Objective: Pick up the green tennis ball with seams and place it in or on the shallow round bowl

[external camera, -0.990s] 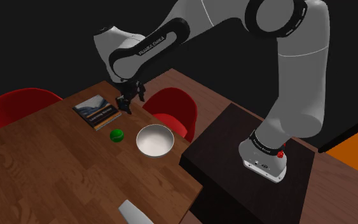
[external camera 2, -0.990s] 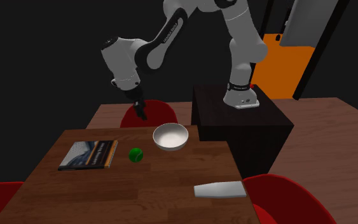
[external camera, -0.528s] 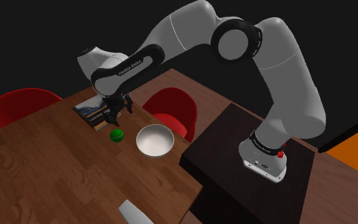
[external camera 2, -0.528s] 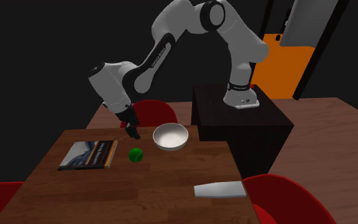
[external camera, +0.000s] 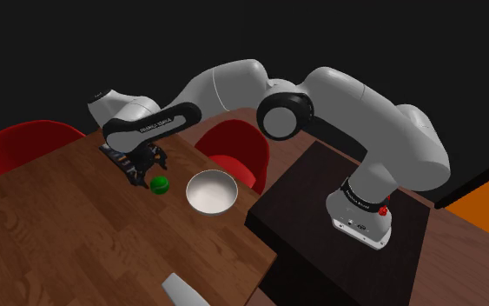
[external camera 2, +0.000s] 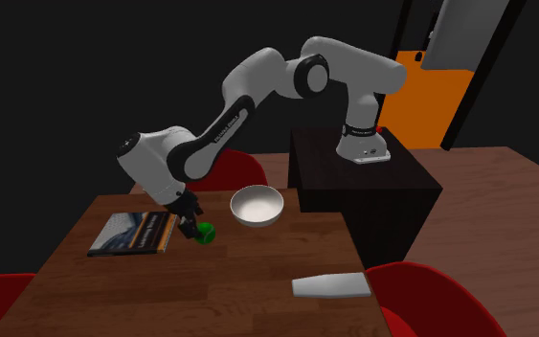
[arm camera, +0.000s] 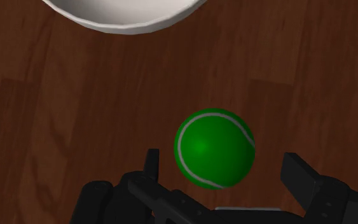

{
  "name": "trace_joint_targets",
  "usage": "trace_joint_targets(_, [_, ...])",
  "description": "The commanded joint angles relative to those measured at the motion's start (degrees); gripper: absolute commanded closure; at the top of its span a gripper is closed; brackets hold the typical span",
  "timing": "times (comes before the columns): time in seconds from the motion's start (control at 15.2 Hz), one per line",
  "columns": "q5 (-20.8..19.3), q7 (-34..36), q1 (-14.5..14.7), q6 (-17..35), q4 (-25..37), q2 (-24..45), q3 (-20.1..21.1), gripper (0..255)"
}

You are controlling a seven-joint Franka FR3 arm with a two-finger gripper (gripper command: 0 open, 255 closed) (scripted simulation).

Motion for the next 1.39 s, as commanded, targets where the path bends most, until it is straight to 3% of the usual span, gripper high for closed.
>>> trace_joint_targets(0.0, [0.0, 0.1, 0.3, 0.6, 0.6, 1.2, -0.1, 0])
trace_joint_targets(0.33, [-0.3, 0.4, -0.1, 4.0, -2.8, 1.3, -0.2, 0])
trace_joint_targets(0.86, [-0.3, 0.4, -0.1, 4.0, -2.7, 1.4, -0.2, 0])
trace_joint_targets(0.92, [-0.3, 0.4, -0.1, 4.0, -2.7, 1.4, -0.2, 255])
trace_joint_targets(1.32, [-0.3, 0.4, -0.1, 4.0, -2.7, 1.4, -0.2, 255])
